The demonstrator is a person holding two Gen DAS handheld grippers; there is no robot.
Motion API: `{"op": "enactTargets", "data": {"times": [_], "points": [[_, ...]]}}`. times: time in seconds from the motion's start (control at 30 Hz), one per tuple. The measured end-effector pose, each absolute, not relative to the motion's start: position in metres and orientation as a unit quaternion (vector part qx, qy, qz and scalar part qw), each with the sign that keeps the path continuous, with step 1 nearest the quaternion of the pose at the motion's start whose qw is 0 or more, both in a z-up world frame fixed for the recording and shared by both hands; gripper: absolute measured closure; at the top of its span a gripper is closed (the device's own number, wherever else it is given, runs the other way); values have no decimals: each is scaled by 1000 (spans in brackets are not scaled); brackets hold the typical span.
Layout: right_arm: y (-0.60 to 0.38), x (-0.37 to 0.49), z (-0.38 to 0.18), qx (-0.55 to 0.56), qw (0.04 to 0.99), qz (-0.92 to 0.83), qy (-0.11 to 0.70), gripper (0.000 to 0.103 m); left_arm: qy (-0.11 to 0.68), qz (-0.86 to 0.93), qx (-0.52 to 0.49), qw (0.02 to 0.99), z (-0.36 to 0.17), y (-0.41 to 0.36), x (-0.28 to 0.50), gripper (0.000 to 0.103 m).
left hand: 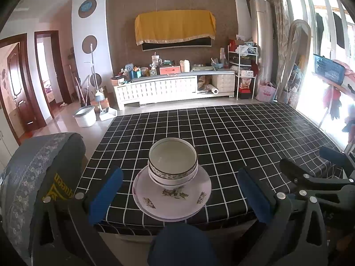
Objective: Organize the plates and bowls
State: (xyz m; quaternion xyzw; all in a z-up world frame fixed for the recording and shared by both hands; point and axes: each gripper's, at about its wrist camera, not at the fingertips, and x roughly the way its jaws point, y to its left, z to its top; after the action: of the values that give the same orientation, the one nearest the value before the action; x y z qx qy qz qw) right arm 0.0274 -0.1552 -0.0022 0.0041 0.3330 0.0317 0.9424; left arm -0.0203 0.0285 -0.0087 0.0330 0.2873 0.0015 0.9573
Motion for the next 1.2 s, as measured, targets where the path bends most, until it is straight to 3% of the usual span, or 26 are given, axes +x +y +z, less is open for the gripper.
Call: {"op": "enactTargets", "data": {"times": [1.2], "points": [[-154,26,-2,4,943,31,331,0,287,-11,32,957,-7,35,-22,0]]}}
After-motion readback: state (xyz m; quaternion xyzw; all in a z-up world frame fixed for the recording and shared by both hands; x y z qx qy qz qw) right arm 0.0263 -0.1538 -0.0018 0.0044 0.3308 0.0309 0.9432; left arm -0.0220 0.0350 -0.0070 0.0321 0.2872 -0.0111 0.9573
